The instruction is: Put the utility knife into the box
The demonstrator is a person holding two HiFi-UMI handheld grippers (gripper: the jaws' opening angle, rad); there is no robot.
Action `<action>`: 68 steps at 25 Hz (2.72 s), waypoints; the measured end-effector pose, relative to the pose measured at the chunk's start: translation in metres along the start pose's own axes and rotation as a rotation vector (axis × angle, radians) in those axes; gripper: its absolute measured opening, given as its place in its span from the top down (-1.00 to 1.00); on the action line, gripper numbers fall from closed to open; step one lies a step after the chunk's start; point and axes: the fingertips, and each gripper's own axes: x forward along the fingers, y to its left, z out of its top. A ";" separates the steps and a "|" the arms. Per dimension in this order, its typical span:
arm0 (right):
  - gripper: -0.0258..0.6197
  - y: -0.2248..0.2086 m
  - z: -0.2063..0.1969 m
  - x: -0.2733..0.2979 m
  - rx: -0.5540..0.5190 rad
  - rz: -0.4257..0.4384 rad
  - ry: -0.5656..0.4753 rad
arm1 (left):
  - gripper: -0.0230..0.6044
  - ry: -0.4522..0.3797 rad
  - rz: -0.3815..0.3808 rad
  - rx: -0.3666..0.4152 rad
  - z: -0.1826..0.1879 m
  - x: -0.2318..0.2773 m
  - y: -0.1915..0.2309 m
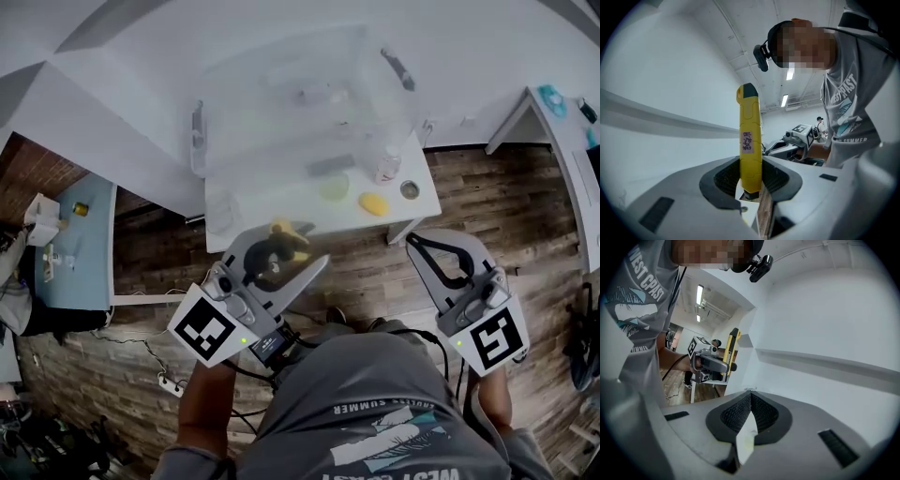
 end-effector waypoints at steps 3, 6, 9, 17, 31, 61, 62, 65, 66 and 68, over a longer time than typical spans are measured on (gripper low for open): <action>0.89 -0.009 0.003 0.020 -0.004 -0.016 0.007 | 0.51 0.009 -0.026 0.005 -0.004 0.001 0.024; 0.89 -0.018 0.001 0.036 0.007 -0.012 0.016 | 0.51 0.006 -0.038 -0.002 -0.009 0.007 0.043; 0.89 -0.023 -0.004 0.042 0.007 -0.003 0.029 | 0.51 0.012 -0.037 -0.017 -0.014 0.011 0.049; 0.89 -0.070 -0.008 0.053 0.007 0.040 -0.007 | 0.51 0.035 0.030 -0.019 -0.015 0.046 0.077; 0.89 -0.143 -0.033 0.096 0.011 0.148 -0.027 | 0.51 0.075 0.121 -0.013 -0.029 0.108 0.138; 0.89 -0.226 -0.069 0.199 0.100 0.212 0.001 | 0.51 0.223 0.203 -0.082 -0.099 0.172 0.320; 0.89 -0.227 -0.069 0.199 0.104 0.214 -0.003 | 0.51 0.242 0.205 -0.087 -0.105 0.173 0.324; 0.89 -0.227 -0.071 0.199 0.109 0.227 -0.009 | 0.51 0.303 0.222 -0.107 -0.126 0.175 0.337; 0.89 -0.227 -0.072 0.199 0.112 0.230 -0.009 | 0.51 0.321 0.227 -0.117 -0.133 0.176 0.341; 0.89 -0.228 -0.074 0.199 0.124 0.233 -0.007 | 0.51 0.360 0.233 -0.141 -0.148 0.177 0.348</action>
